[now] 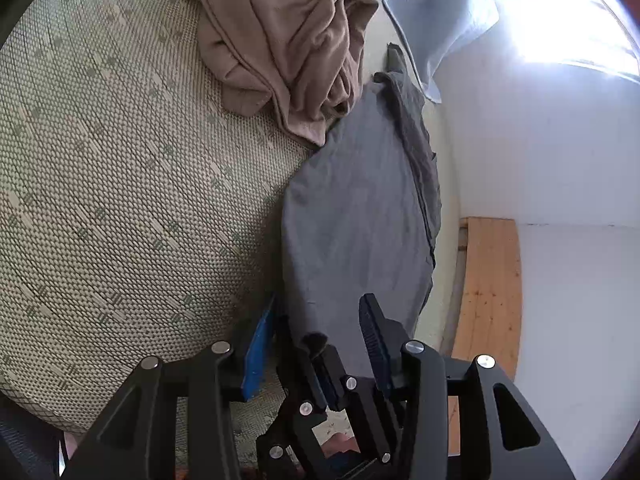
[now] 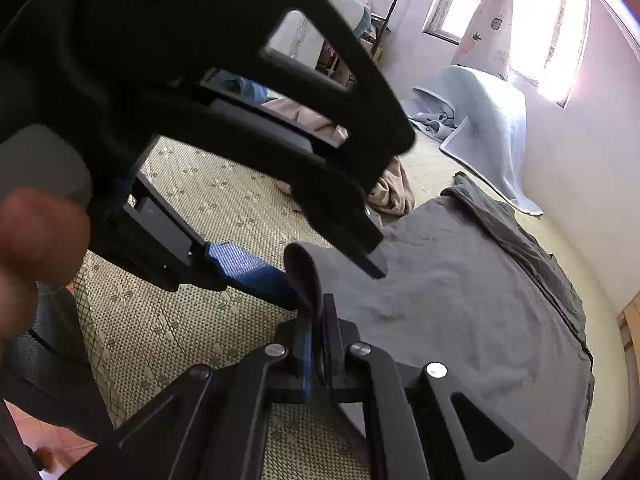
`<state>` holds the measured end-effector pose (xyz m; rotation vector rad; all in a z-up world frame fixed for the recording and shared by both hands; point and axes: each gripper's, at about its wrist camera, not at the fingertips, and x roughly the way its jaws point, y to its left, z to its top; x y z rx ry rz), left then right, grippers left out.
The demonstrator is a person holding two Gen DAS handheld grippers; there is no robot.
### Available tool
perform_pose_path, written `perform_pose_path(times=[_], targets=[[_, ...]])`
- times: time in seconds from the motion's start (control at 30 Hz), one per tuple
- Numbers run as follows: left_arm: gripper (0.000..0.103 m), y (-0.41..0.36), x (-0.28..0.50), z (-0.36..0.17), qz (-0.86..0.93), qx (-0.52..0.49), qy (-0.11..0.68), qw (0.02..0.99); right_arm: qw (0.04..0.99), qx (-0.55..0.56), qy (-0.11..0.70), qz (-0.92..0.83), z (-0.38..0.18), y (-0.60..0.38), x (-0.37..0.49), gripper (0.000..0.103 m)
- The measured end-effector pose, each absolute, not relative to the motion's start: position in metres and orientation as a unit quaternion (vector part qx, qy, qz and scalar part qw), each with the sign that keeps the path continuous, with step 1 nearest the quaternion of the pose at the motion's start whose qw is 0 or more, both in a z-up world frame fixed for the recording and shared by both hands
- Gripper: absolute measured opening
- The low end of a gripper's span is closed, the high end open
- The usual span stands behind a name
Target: Fold clothes
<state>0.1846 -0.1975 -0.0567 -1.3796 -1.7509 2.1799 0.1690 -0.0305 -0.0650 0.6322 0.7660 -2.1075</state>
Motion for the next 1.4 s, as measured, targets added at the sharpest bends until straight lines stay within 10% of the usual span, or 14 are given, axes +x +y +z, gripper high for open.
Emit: perform_pose_path(times=[0.17, 0.27, 0.4, 0.53, 1.4], targets=[[0.009, -0.191, 0.185, -0.053, 0.705, -0.45, -0.548, -0.005, 0.394, 0.246, 0.303, -0.832, -0.065, -0.028, 0.172, 0.003], [0.003, -0.192, 0.186, -0.057, 0.707, -0.453, -0.543, -0.006, 0.393, 0.244, 0.305, -0.832, -0.064, -0.027, 0.173, 0.003], [0.003, -0.19, 0.189, -0.049, 0.714, -0.447, -0.539, -0.002, 0.383, 0.235, 0.314, -0.836, -0.063, -0.025, 0.174, 0.008], [0.003, -0.193, 0.193, -0.038, 0.719, -0.435, -0.542, 0.006, 0.361, 0.218, 0.33, -0.844, -0.065, -0.019, 0.175, 0.036], [0.001, -0.232, 0.178, -0.005, 0.751, -0.36, -0.554, -0.01, 0.162, 0.278, 0.407, -0.855, -0.071, 0.158, 0.127, 0.044]])
